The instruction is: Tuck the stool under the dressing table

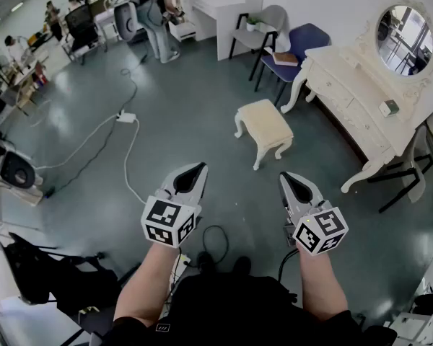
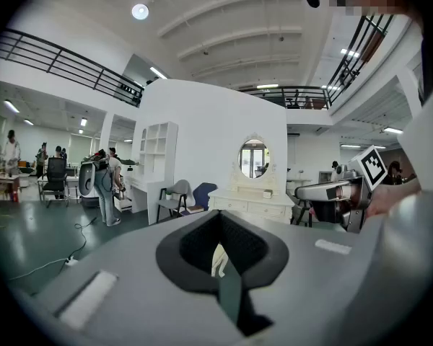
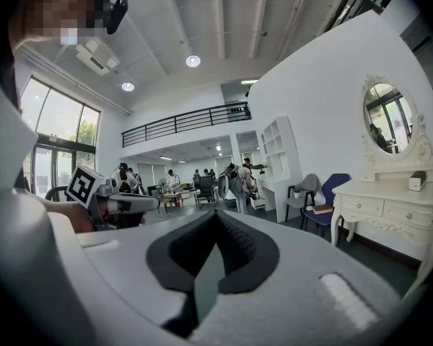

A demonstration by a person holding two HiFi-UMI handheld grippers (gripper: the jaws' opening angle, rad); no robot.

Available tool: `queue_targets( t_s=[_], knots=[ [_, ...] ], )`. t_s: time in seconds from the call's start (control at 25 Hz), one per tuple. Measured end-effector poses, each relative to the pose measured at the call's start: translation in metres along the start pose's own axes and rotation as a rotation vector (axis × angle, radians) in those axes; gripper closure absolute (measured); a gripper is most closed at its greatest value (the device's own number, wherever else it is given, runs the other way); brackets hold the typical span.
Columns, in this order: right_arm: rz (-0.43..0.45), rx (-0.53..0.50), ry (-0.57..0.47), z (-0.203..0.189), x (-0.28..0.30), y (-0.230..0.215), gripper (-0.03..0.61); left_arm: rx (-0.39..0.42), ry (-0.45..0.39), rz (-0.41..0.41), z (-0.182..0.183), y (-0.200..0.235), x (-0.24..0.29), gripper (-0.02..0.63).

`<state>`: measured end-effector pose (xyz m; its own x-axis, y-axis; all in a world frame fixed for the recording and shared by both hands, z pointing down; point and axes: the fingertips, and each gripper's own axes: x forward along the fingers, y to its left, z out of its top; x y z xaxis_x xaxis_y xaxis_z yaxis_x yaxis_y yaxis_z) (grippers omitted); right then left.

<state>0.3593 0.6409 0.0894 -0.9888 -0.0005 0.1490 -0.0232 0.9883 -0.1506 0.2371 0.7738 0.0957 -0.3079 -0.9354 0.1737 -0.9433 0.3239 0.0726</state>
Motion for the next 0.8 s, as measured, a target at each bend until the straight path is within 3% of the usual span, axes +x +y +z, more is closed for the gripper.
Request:
queue_targets(
  t_s=[0.8],
  knots=[
    [0.028,0.026,0.032,-0.016,-0.058,-0.022,0.574,0.021,0.019,0.006,-0.007,-0.059,0.000,0.597]
  ],
)
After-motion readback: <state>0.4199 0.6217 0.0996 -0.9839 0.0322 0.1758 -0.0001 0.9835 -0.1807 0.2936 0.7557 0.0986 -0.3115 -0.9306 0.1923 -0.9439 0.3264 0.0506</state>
